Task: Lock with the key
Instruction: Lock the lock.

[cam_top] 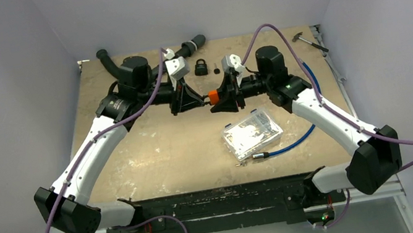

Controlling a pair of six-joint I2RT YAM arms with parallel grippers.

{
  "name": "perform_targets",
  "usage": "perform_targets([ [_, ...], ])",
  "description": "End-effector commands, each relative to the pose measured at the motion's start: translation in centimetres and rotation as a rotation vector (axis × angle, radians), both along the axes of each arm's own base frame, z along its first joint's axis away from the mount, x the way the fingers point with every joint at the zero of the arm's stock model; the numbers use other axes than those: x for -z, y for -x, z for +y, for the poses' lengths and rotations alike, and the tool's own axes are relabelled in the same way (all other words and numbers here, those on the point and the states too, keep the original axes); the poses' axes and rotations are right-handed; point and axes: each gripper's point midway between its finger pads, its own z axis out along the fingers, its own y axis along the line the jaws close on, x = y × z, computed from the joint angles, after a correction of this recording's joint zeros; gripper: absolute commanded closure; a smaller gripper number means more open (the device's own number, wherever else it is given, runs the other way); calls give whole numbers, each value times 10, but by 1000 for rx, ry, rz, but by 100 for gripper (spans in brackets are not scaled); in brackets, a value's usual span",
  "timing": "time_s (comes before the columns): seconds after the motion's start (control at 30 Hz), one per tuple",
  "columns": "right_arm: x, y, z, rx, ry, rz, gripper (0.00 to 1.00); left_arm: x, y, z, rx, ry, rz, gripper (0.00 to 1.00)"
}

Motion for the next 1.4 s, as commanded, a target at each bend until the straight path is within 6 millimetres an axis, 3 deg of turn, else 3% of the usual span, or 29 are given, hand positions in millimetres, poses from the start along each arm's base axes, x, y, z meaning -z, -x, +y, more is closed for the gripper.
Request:
perform_targets([
  [0.0, -23, 14, 20, -90, -53, -84, 100, -37, 2, -28, 68, 136, -109, 100],
  [0.63, -25, 13, 26, -141, -56, -189, 100, -45, 12, -41, 142, 194, -65, 100],
  [1.03, -31, 23, 32, -214, -75, -102, 100, -51, -16, -39, 47, 166, -281, 100],
  [1.37, -27, 18, 37, -216, -72, -99, 100, -61, 0, -53, 104, 264, -138, 100],
])
